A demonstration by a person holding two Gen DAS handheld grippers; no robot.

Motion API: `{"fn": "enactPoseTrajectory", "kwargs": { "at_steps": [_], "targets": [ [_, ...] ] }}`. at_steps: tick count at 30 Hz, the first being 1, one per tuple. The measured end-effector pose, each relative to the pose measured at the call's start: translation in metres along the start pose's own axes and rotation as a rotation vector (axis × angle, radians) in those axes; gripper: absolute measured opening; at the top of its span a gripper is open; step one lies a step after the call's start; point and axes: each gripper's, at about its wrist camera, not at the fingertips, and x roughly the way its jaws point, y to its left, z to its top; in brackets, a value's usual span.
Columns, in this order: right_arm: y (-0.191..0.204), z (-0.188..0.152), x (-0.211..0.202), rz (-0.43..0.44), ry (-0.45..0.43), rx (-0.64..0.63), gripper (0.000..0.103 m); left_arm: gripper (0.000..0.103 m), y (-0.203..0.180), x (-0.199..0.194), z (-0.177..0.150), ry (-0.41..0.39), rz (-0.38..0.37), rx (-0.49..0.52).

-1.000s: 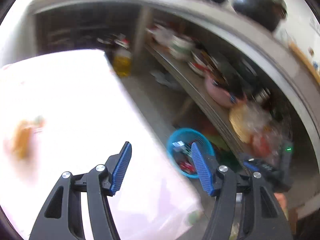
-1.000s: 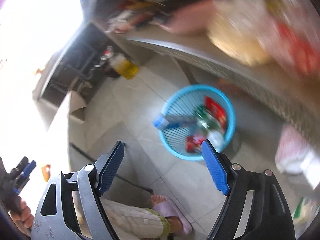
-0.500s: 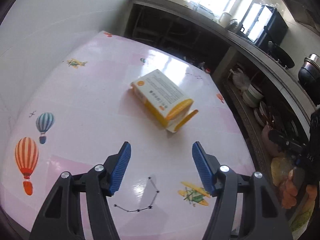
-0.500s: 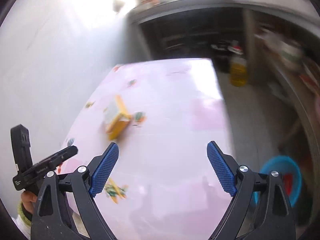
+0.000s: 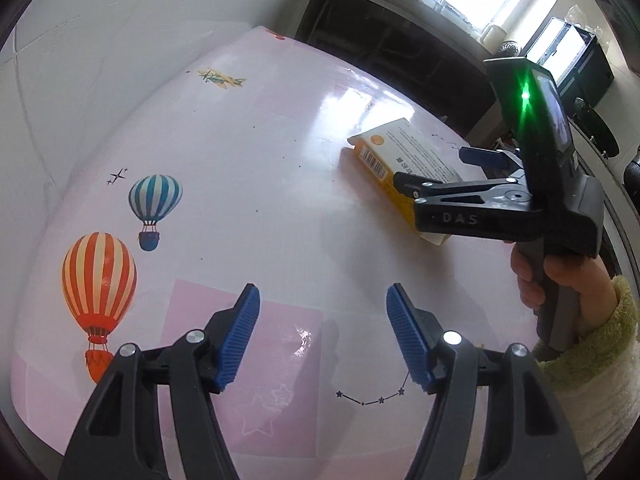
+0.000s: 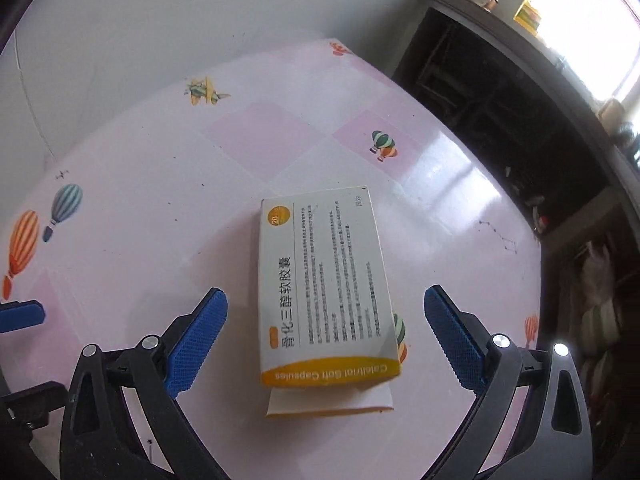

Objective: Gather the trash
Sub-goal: 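Grasp the yellow-white medicine box with the right tool and lift it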

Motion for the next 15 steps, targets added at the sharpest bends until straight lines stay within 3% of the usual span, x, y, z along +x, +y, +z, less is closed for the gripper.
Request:
{"fn": "enactPoseTrajectory", "kwargs": {
  "at_steps": [3,5,10,15],
  "targets": [
    [-0.002,-0.002,0.011,0.012,0.031,0.003,0.089,0.064,-0.001,0.005,0.003,0.009,-0.006,-0.006],
    [-0.001,0.0,0.014,0.046,0.058,0.02,0.068,0.064,-0.003,0.007,0.004,0.014,-0.01,-0.006],
    [-0.018,-0.011,-0.008,0.115,0.012,0.13,0.068,0.064,-0.007,0.008,0.007,0.016,-0.021,0.007],
    [-0.07,-0.036,-0.043,0.292,-0.079,0.37,0.068,0.064,-0.015,0.006,0.014,0.009,-0.043,0.027]
  ]
}}
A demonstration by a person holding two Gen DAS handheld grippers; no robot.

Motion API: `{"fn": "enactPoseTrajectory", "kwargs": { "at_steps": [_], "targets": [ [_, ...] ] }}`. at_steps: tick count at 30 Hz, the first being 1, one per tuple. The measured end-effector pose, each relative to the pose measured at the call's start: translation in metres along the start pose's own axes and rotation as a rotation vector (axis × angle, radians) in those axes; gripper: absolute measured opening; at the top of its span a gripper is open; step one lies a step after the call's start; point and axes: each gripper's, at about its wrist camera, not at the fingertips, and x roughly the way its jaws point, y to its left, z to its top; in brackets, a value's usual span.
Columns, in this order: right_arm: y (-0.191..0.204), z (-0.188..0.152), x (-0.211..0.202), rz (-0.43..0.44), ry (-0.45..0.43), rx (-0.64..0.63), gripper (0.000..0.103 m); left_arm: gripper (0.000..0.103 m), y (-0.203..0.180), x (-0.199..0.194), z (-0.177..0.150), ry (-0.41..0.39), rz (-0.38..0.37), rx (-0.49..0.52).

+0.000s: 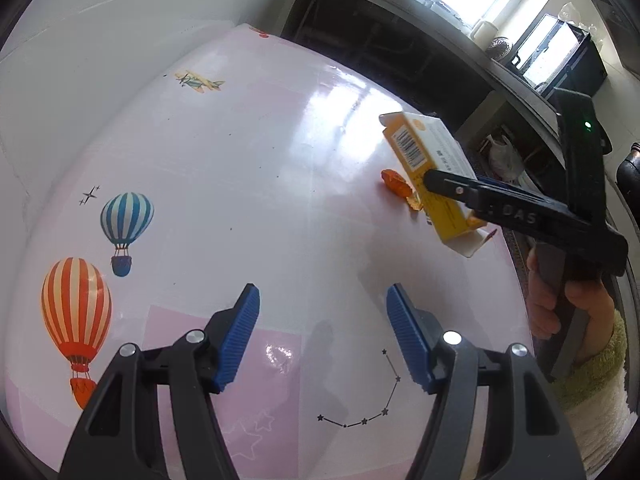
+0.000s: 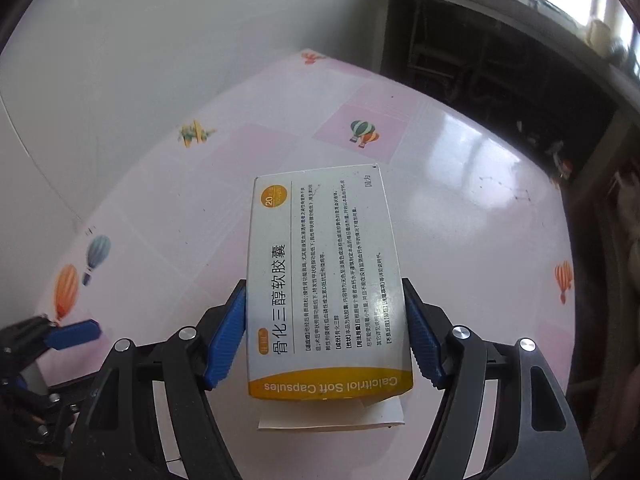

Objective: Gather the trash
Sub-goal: 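Grasp the yellow-white medicine box with the right tool and lift it, then grasp the orange peel with the left tool while the right tool holds the medicine box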

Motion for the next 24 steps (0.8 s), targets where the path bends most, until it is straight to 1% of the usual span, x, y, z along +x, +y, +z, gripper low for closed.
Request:
{"fn": "enactPoseTrajectory", "kwargs": {
  "at_steps": [2,4,5,6,7,11,12,13,15,19,21,23,24],
  "targets": [
    [-0.021,-0.007,-0.016,0.067,-0.017,0.084,0.068,0.064,-0.006,0.0,0.006,-0.011,-0.005,0.015],
    [-0.042,-0.017,-0.026,0.153,-0.018,0.174,0.068,0.064,-0.013,0.002,0.014,-0.018,-0.01,0.03],
    [-0.053,-0.024,-0.029,0.181,-0.011,0.22,0.068,0.064,-0.017,0.004,0.019,-0.016,-0.013,0.038],
    [-0.061,-0.031,-0.031,0.189,-0.004,0.251,0.068,0.064,-0.022,0.008,0.023,-0.015,-0.022,0.047],
    [-0.067,-0.036,-0.033,0.184,-0.001,0.271,0.068,0.064,-0.026,0.012,0.028,-0.014,-0.025,0.056],
    [-0.082,-0.062,-0.041,0.123,0.012,0.306,0.068,0.064,-0.057,0.029,0.051,-0.02,-0.034,0.143],
    [-0.084,-0.068,-0.045,0.111,0.011,0.312,0.068,0.064,-0.065,0.037,0.058,-0.017,-0.023,0.159],
    [-0.083,-0.077,-0.048,0.106,0.008,0.317,0.068,0.064,-0.07,0.046,0.065,-0.009,-0.018,0.169],
    [-0.086,-0.084,-0.049,0.107,0.003,0.329,0.068,0.063,-0.076,0.065,0.078,0.025,-0.028,0.172],
    [-0.094,-0.092,-0.053,0.112,-0.003,0.352,0.068,0.052,-0.073,0.111,0.103,0.112,-0.03,0.099],
    [-0.094,-0.091,-0.049,0.119,-0.002,0.364,0.068,0.044,-0.068,0.129,0.111,0.144,-0.013,0.066],
    [-0.096,-0.091,-0.05,0.121,-0.006,0.37,0.068,0.036,-0.068,0.143,0.113,0.163,0.003,0.072],
    [-0.097,-0.092,-0.051,0.119,-0.009,0.373,0.068,0.035,-0.068,0.145,0.112,0.167,0.005,0.082]
  ]
}}
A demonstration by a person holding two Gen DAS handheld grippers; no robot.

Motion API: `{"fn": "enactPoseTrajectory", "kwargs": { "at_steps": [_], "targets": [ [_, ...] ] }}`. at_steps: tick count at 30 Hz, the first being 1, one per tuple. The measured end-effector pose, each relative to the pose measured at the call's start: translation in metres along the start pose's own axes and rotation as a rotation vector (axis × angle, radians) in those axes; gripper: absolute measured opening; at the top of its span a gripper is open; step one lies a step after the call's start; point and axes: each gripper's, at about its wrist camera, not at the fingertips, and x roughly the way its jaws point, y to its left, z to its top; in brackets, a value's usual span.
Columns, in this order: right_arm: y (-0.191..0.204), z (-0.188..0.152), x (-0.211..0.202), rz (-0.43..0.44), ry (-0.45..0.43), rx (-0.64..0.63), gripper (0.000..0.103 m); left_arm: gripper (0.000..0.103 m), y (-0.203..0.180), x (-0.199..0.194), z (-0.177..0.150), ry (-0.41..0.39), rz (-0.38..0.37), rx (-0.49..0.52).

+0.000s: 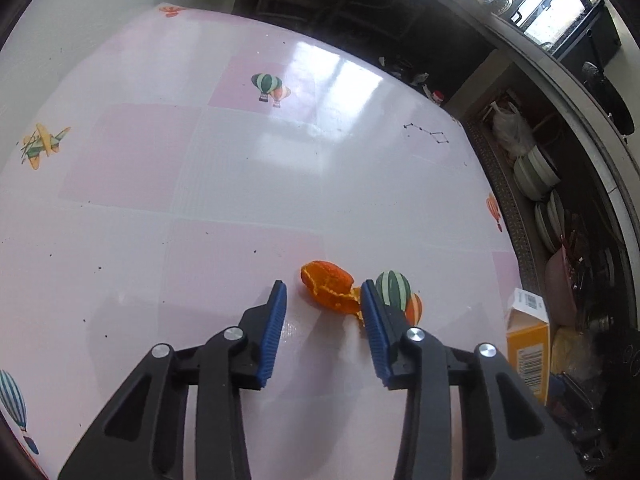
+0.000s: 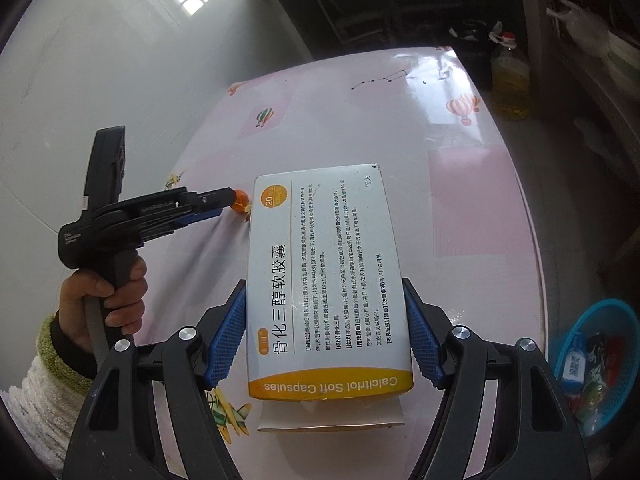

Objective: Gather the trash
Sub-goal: 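Grasp the orange peel with the left tool while the right tool holds the medicine box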

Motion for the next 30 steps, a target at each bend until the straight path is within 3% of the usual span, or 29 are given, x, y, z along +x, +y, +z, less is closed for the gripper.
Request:
{"fn": "enactPoseTrajectory", "kwargs": {
  "at_steps": [7,10,15,22,26,30],
  "targets": [
    [0.0,-0.002,0.0,-0.009,-0.011,0.007,0.068,0.015,-0.016,-0.008,-0.015,-0.042,0.053,0.093],
    [0.005,-0.007,-0.003,-0.009,-0.011,0.012,0.068,0.01,-0.018,-0.017,-0.025,-0.036,0.037,0.104],
    [0.016,-0.023,-0.011,-0.003,0.005,0.001,0.068,0.01,-0.028,-0.05,-0.064,-0.015,-0.028,0.145],
    [0.041,-0.065,-0.027,-0.027,0.043,-0.032,0.069,0.01,-0.026,-0.099,-0.146,0.056,-0.112,0.204],
    [0.051,-0.088,-0.028,-0.097,0.053,-0.047,0.069,0.011,-0.019,-0.107,-0.185,0.073,-0.082,0.248],
    [0.051,-0.098,-0.025,-0.107,0.058,-0.022,0.069,0.015,-0.019,-0.106,-0.203,0.057,-0.046,0.289]
  ]
}}
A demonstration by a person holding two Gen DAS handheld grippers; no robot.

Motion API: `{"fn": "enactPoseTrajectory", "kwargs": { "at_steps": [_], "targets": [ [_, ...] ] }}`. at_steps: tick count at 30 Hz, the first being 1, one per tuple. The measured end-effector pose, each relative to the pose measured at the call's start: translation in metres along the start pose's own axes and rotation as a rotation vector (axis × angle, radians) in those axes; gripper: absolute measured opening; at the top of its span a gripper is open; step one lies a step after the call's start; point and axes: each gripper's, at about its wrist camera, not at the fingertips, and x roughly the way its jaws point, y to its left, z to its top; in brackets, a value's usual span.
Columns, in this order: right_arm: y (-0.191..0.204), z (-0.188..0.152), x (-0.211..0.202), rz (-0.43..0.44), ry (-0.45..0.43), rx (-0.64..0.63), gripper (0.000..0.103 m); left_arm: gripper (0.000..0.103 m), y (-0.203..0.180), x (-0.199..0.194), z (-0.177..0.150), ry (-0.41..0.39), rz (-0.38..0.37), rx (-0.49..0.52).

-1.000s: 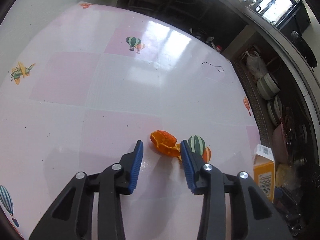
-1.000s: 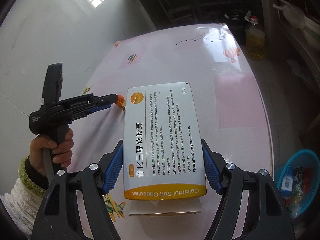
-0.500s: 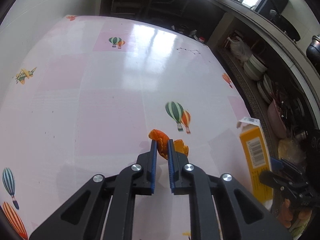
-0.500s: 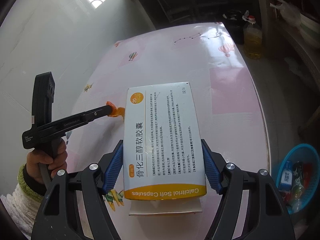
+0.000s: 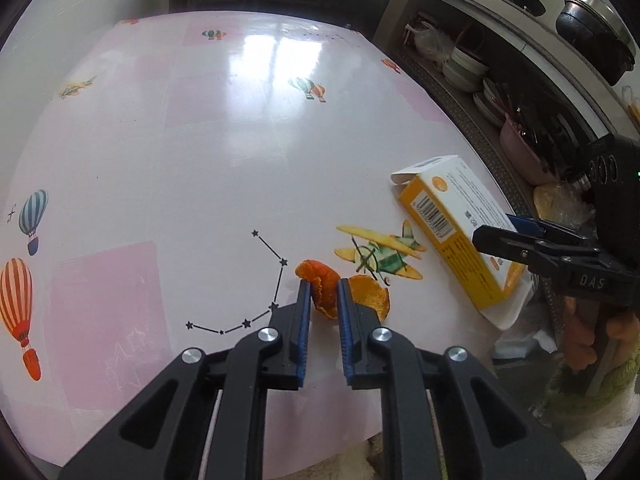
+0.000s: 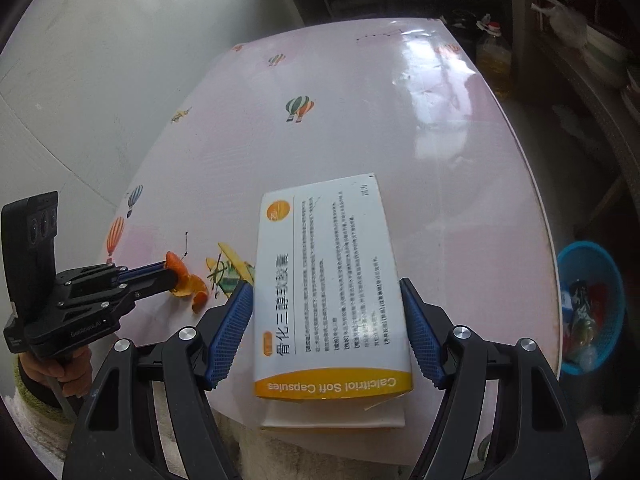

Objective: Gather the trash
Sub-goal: 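Grasp the orange peel with the left tool while the right tool holds the medicine box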

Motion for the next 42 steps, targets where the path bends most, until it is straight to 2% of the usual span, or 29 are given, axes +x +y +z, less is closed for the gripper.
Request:
{"fn": "enactPoseTrajectory", "kwargs": {
  "at_steps": [3,5,6,8,11,19,23,29,35,42],
  "targets": [
    [0.001,0.0,-0.002,-0.009,0.001,0.003,0.072,0.022,-0.004,0.0,-0.001,-0.01,0.031,0.007],
    [0.003,0.0,-0.004,-0.027,0.0,-0.01,0.073,0.034,-0.007,-0.002,-0.001,-0.019,0.044,0.012],
    [0.004,-0.001,-0.005,-0.033,-0.001,-0.017,0.074,0.035,-0.009,-0.003,-0.003,-0.027,0.039,0.014],
    [0.008,-0.004,-0.006,-0.043,-0.006,-0.033,0.077,0.036,-0.014,-0.003,-0.003,-0.033,0.041,0.021],
    [0.012,-0.007,-0.005,-0.06,-0.006,-0.043,0.077,0.036,-0.019,0.005,-0.003,-0.037,0.119,0.036],
    [0.012,-0.012,-0.004,-0.055,-0.004,-0.041,0.077,0.036,-0.012,0.002,-0.001,-0.061,0.063,-0.039],
    [0.011,-0.011,-0.004,-0.053,-0.012,-0.035,0.077,0.024,-0.006,0.004,-0.001,-0.064,0.062,-0.064],
    [0.011,-0.014,-0.002,-0.073,-0.009,-0.049,0.077,0.017,-0.013,0.003,-0.004,-0.077,0.095,-0.035],
    [0.016,-0.019,0.003,-0.117,0.003,-0.078,0.077,0.011,-0.019,0.003,-0.005,-0.091,0.138,0.005],
    [0.017,-0.023,0.008,-0.152,0.009,-0.095,0.075,0.01,-0.03,-0.002,-0.002,-0.107,0.158,0.045]
  ]
}}
